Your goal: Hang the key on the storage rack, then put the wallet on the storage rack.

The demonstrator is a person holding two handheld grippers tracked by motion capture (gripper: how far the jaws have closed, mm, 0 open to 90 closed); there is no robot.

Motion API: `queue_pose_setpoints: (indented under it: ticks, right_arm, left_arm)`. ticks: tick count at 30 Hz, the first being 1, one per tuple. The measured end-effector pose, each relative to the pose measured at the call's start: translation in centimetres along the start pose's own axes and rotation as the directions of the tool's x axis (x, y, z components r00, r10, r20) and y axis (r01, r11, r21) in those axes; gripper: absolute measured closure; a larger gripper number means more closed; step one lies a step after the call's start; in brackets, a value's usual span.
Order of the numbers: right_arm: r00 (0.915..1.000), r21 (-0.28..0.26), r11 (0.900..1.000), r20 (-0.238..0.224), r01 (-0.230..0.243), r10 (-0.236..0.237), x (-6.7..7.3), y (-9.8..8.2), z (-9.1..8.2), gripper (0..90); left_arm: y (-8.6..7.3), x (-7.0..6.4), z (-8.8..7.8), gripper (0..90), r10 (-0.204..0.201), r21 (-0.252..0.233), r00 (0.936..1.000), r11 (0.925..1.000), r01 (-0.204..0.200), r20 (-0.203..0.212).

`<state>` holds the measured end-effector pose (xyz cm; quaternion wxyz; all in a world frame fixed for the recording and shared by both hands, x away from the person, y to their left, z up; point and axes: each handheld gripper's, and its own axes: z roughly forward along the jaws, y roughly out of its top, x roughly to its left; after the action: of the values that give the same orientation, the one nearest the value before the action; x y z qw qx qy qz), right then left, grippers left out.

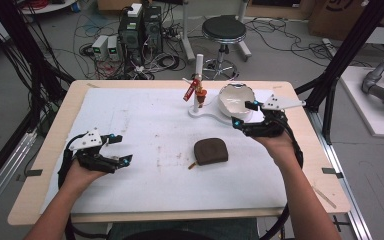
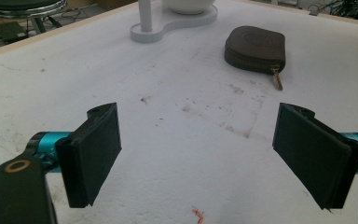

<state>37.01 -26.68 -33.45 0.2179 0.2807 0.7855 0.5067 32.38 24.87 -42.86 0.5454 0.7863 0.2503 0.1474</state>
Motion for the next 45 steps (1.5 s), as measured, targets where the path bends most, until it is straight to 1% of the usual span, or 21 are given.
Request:
queue_pose_setpoints:
  ticks: [1, 2, 4, 6, 8, 10, 14, 15, 16, 17, 18, 20, 23, 24, 25, 26, 27, 30, 33, 40, 45]
  right_arm:
    - [1.0, 0.002, 1.0, 0.001, 0.002, -0.002, 0.1, -0.4, -0.1, 22.0]
    - [1.0, 0.002, 1.0, 0.001, 0.002, -0.002, 0.1, -0.4, -0.1, 22.0]
    - [1.0, 0.012, 1.0, 0.005, -0.004, 0.004, 0.5, -1.4, -0.3, 22.0]
    - [1.0, 0.017, 1.0, 0.006, -0.008, 0.008, 0.6, -2.0, -0.4, 21.9]
    - [0.9998, 0.011, 1.0, 0.015, -0.015, 0.015, 0.8, -2.8, -0.6, 20.6]
    - [0.9997, 0.024, 1.0, 0.016, -0.02, 0.02, 1.1, -3.3, -0.6, 20.5]
    - [0.9996, 0.033, 0.999, 0.017, -0.023, 0.022, 1.5, -4.3, -1.0, 20.5]
    - [0.9996, 0.033, 0.999, 0.017, -0.023, 0.022, 1.5, -4.3, -1.0, 20.5]
    - [0.9995, 0.033, 0.999, 0.017, -0.029, 0.028, 1.6, -4.8, -1.2, 20.1]
    - [0.9995, 0.033, 0.999, 0.017, -0.029, 0.028, 1.6, -4.8, -1.2, 20.1]
    - [0.9987, 0.032, 0.999, 0.029, -0.043, 0.042, 1.6, -5.5, -1.5, 19.6]
    - [0.9971, 0.028, 0.997, 0.041, -0.066, 0.065, 1.6, -6.5, -1.7, 19.4]
    - [0.9945, 0.033, 0.995, 0.054, -0.092, 0.09, 1.5, -7.6, -2.0, 19.2]
    - [0.9945, 0.033, 0.995, 0.054, -0.092, 0.09, 1.5, -7.6, -2.0, 19.2]
    - [0.9932, 0.044, 0.994, 0.06, -0.102, 0.1, 1.5, -7.8, -2.1, 17.2]
    - [0.9924, 0.067, 0.992, 0.067, -0.108, 0.103, 1.4, -8.0, -2.1, 16.6]
    - [0.9911, 0.051, 0.992, 0.074, -0.115, 0.111, 1.4, -8.4, -2.2, 16.6]
    - [0.9902, 0.051, 0.992, 0.08, -0.119, 0.114, 1.2, -8.5, -2.2, 16.6]
    - [0.988, 0.041, 0.991, 0.091, -0.129, 0.125, 0.8, -8.5, -2.2, 16.6]
    - [0.987, 0.06, 0.989, 0.099, -0.133, 0.127, 0.7, -8.8, -2.0, 16.6]
    - [0.9868, 0.052, 0.99, 0.1, -0.133, 0.127, 0.6, -8.8, -2.1, 16.6]
  left_arm:
    - [0.0, 0.0, 0.0, 15.2, -0.001, 0.0, 1.0, 1.0, 0.001, 0.0]
    - [0.0, 0.0, 0.0, 15.2, 0.0, 0.002, 1.0, 1.0, 0.0, 0.0]
    - [0.0, 0.0, 0.1, 15.1, 0.001, 0.001, 1.0, 1.0, -0.001, 0.003]
    - [0.0, 0.0, 0.1, 15.2, 0.001, 0.0, 1.0, 1.0, -0.001, 0.003]
    - [0.0, 0.0, 0.1, 15.1, 0.0, 0.0, 1.0, 1.0, 0.0, 0.004]
    - [0.0, 0.0, 0.2, 15.1, 0.0, 0.002, 1.0, 1.0, 0.0, 0.005]
    - [0.1, 0.0, 0.3, 15.1, -0.001, -0.001, 1.0, 1.0, 0.001, 0.009]
    - [0.1, 0.0, 0.3, 15.1, -0.001, -0.001, 1.0, 1.0, 0.001, 0.009]
    - [0.1, -0.1, 0.4, 15.1, 0.002, -0.001, 1.0, 1.0, -0.002, 0.008]
    - [0.1, -0.1, 0.4, 15.1, 0.002, -0.001, 1.0, 1.0, -0.002, 0.008]
    - [0.2, -0.1, 0.4, 15.1, -0.002, -0.002, 1.0, 1.0, 0.002, 0.008]
    - [0.2, -0.1, 0.6, 15.1, 0.002, -0.003, 0.9999, 1.0, -0.002, 0.011]
    - [0.2, -0.1, 0.7, 15.1, 0.002, -0.002, 0.9999, 1.0, -0.002, 0.014]
    - [0.2, 0.0, 0.7, 15.1, 0.002, -0.003, 0.9999, 1.0, -0.002, 0.015]
    - [0.2, 0.0, 0.7, 15.1, 0.001, -0.002, 0.9999, 1.0, -0.001, 0.015]
    - [0.1, 0.1, 0.7, 15.1, 0.002, -0.001, 0.9999, 1.0, -0.002, 0.015]
    - [0.1, 0.1, 0.6, 15.1, -0.001, -0.004, 0.9999, 1.0, 0.002, 0.015]
    - [0.1, 0.2, 0.4, 15.1, -0.006, -0.011, 0.9999, 0.9999, 0.006, 0.015]
    - [-0.1, 0.3, 0.3, 15.1, -0.007, -0.007, 0.9999, 0.9999, 0.007, 0.014]
    - [0.0, 0.2, 0.3, 15.1, -0.002, -0.007, 0.9999, 1.0, 0.002, 0.012]
    - [0.1, 0.1, 0.4, 15.1, -0.001, -0.003, 0.9999, 1.0, 0.001, 0.016]
